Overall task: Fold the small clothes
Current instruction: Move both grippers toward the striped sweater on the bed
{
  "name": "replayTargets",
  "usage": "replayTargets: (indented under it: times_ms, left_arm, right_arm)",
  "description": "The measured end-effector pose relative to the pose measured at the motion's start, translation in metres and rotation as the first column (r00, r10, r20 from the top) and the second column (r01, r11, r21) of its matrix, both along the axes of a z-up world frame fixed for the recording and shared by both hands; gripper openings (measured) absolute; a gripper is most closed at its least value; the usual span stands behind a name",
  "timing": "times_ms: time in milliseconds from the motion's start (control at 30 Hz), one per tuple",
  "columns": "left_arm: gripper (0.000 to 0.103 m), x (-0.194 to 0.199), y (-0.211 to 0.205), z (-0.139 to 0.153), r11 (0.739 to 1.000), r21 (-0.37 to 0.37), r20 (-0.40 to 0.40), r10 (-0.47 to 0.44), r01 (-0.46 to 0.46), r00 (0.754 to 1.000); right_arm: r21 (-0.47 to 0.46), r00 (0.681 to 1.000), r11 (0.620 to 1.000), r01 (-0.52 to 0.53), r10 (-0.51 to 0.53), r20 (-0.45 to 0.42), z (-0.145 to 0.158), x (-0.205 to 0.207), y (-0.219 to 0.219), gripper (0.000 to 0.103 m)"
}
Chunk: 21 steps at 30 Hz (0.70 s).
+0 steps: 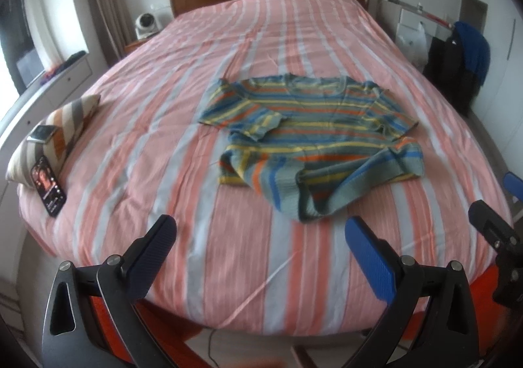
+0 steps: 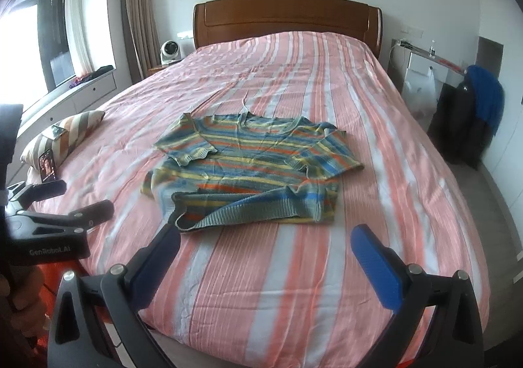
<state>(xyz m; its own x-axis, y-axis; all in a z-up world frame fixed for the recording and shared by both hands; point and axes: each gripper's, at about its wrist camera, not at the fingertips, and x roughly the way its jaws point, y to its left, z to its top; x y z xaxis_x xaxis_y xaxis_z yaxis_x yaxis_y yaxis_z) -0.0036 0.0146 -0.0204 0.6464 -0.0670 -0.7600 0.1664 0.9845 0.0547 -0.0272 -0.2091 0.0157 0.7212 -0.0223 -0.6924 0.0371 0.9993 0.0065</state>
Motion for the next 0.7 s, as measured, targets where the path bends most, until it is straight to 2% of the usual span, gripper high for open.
replayTargets:
  times_ms: [300, 700]
  left_arm:
    - [0.103, -0.0052, -0.0016, 0.0019, 1.0, -0.013, 0.009, -0.018, 0.018, 1.0]
    - [0.103, -0.0094, -0.0054, 0.0034, 1.0, -0.009, 0.02, -0.022, 0.022, 1.0]
  right_arm:
    - [0.045, 0.999, 0.999, 0.028, -0.027, -0.039, -0.0069, -0.0005, -0.0095, 0.103]
    - [0.031, 0.999, 0.999, 0.018, -0.016, -0.043, -0.0067, -0.0021, -0.0033, 0.103]
